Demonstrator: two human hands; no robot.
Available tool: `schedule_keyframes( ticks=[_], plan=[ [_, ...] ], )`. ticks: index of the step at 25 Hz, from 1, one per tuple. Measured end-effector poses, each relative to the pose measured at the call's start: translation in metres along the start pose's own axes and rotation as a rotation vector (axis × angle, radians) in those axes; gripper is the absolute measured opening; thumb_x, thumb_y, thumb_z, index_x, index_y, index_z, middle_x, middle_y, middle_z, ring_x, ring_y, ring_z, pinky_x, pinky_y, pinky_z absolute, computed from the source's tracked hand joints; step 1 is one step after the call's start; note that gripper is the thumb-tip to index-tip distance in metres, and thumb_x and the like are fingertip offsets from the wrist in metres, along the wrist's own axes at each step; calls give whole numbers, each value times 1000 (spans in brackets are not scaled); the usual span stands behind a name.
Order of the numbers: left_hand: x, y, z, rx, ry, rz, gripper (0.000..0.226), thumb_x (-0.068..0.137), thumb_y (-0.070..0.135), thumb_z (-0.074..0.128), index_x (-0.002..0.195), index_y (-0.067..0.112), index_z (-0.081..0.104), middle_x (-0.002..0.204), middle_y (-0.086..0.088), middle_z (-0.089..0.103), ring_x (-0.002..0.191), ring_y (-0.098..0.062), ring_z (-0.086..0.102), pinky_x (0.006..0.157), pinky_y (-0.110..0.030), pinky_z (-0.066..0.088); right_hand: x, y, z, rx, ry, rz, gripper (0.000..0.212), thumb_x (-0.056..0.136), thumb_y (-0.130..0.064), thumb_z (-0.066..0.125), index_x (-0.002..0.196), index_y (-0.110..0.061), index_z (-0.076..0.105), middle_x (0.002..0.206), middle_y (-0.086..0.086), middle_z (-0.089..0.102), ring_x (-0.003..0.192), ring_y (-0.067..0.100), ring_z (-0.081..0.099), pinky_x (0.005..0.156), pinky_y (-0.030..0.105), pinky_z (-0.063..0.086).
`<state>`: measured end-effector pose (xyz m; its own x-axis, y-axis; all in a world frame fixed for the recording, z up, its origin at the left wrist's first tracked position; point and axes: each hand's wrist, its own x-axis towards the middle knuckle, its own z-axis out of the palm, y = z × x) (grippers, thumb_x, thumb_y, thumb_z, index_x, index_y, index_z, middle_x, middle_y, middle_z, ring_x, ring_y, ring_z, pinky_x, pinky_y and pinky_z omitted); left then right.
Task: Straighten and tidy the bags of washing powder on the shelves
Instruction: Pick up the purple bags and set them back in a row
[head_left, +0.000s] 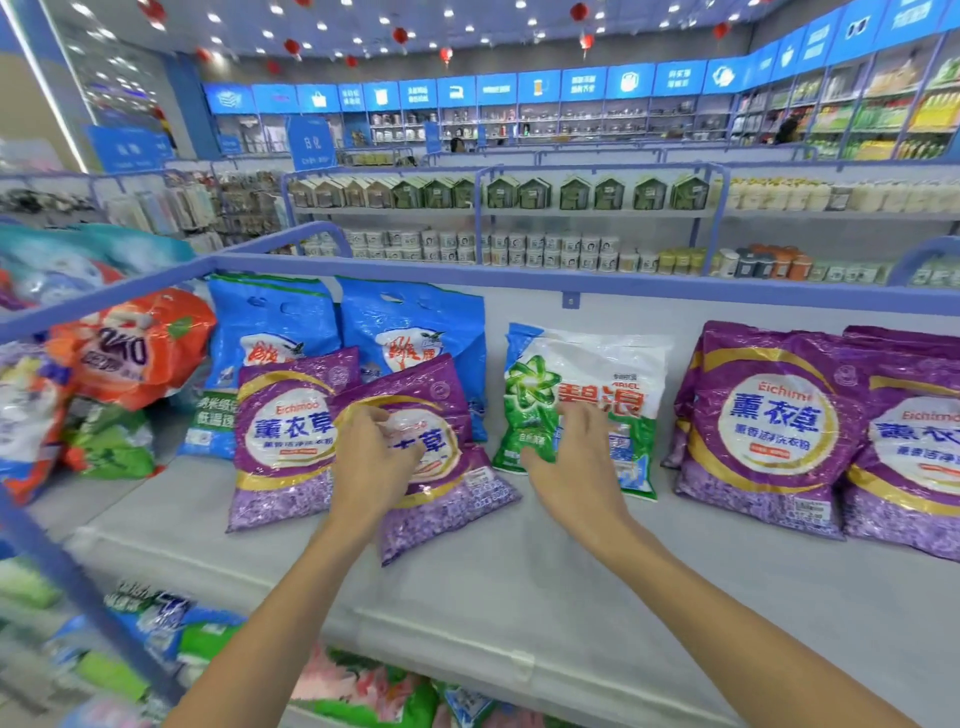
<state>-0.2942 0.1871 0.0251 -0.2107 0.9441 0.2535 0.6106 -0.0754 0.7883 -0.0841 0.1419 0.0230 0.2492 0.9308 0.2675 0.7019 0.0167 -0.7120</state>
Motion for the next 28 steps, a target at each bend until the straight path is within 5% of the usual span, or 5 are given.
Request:
schedule_keyframes(
  ticks=[7,11,15,18,28],
  plan=[
    [0,-39,-37,141,83,-243,68,94,38,69,133,-10,42,140,-34,44,133,-49,37,109,-51,33,20,-35,52,251,-415,200,81,68,-64,83,128,-16,56,127,-3,66,108,15,64,81,29,48],
    [24,-63,-70,213,138,-350,79,94,44,67,142,-9,33,150,-30,32,139,-45,29,112,-51,28,22,-37,59,294,-395,229,47,60,-43,96,86,-23,62,91,-11,70,84,8,65,68,28,52],
    [50,-84,-83,-87,47,-466,64,78,35,87,117,-3,55,117,-18,61,105,-34,61,79,-39,46,20,-36,61,427,-421,277,43,59,-22,98,92,-18,71,96,-3,78,84,8,71,67,21,56],
    [54,-87,-89,-248,-4,-504,43,70,21,93,91,3,60,84,-9,63,65,-22,56,54,-31,39,15,-32,53,515,-447,289,37,68,-11,93,97,-18,72,98,-4,78,81,5,72,61,16,53],
    [27,-28,-74,-743,-311,-359,40,74,-4,81,109,13,72,98,-9,80,75,-20,78,59,-31,63,-10,16,-27,788,-336,422,47,76,6,81,118,-5,65,93,4,80,81,19,78,63,27,60]
  ],
)
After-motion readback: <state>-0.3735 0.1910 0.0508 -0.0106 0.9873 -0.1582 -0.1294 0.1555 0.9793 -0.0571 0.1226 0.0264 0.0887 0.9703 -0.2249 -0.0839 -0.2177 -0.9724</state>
